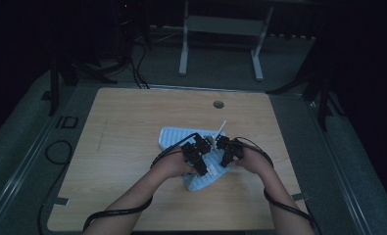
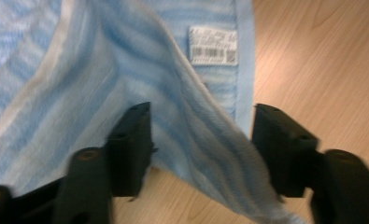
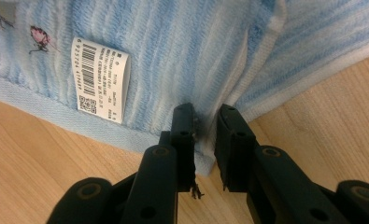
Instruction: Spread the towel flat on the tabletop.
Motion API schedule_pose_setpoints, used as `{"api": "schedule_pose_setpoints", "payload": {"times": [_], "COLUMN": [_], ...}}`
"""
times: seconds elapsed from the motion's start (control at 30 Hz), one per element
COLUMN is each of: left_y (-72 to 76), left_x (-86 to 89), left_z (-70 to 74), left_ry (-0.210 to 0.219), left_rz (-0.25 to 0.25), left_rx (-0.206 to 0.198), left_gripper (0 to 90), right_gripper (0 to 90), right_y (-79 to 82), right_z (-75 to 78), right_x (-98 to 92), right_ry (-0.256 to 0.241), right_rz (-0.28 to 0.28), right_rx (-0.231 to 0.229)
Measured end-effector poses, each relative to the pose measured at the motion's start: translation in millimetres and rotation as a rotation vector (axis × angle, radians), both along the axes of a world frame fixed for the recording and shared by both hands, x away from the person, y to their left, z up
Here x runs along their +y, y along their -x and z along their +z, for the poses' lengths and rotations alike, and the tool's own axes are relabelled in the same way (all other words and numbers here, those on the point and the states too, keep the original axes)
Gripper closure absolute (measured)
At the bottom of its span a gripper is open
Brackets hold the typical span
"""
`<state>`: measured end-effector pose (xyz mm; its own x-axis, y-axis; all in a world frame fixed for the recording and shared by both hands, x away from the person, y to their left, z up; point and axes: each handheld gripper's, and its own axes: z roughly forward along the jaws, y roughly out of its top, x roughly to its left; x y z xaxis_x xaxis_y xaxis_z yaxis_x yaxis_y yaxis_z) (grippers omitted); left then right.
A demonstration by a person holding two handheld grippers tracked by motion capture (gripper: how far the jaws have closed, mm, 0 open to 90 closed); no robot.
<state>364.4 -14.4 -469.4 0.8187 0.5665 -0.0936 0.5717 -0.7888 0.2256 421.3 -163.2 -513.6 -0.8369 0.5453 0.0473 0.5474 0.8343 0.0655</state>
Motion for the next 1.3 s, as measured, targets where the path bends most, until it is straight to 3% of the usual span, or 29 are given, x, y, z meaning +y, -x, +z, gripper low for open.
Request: {"api": "schedule_pose_setpoints", "payload": {"times": [0.1, 0.17, 0.2, 0.5, 0.63, 0.73, 0.93, 1.1, 1.27, 1.3], "left_y": [-0.5, 0.3, 0.6, 8.0, 18.2, 27.3, 46.7, 64.4, 81.0, 84.6], "left_x": [6.7, 10.1, 12.0, 44.4, 66.8, 83.4, 109.4, 125.0, 137.3, 137.7], "left_z": [0.4, 1.6, 2.9, 14.9, 14.8, 7.2, -8.6, -19.0, -27.4, -30.1], "left_ry": [0.012, 0.012, 0.009, 0.066, 0.118, 0.14, 0.154, 0.17, 0.254, 0.252], "left_rz": [-0.042, -0.043, -0.042, 0.024, 0.071, 0.108, 0.144, 0.175, 0.21, 0.203], "left_rx": [-0.001, -0.029, -0.037, -0.098, -0.104, -0.102, -0.084, -0.085, -0.059, -0.052], "left_gripper": [71.1, 84.4, 86.4, 88.0, 88.0, 88.0, 87.7, 87.4, 86.6, 85.7], "right_gripper": [80.2, 81.9, 83.1, 87.4, 87.4, 87.4, 87.4, 87.4, 87.3, 87.4], "right_y": [0.6, 0.8, 1.2, 13.9, 22.2, 31.1, 49.8, 60.5, 76.9, 80.3], "right_z": [0.3, 0.9, 1.5, 10.2, 17.6, 24.1, 29.8, 26.0, 20.6, 18.2], "right_x": [0.9, 1.1, 1.2, 0.5, -3.2, -6.0, -8.8, -18.2, -22.5, -23.2], "right_ry": [0.003, 0.004, 0.004, -0.029, -0.05, -0.074, -0.066, -0.088, -0.115, -0.11], "right_rz": [0.0, -0.005, -0.006, 0.026, 0.033, 0.031, 0.054, 0.057, 0.077, 0.088], "right_rx": [-0.008, -0.01, -0.012, -0.036, -0.062, -0.081, -0.117, -0.1, -0.077, -0.072]}}
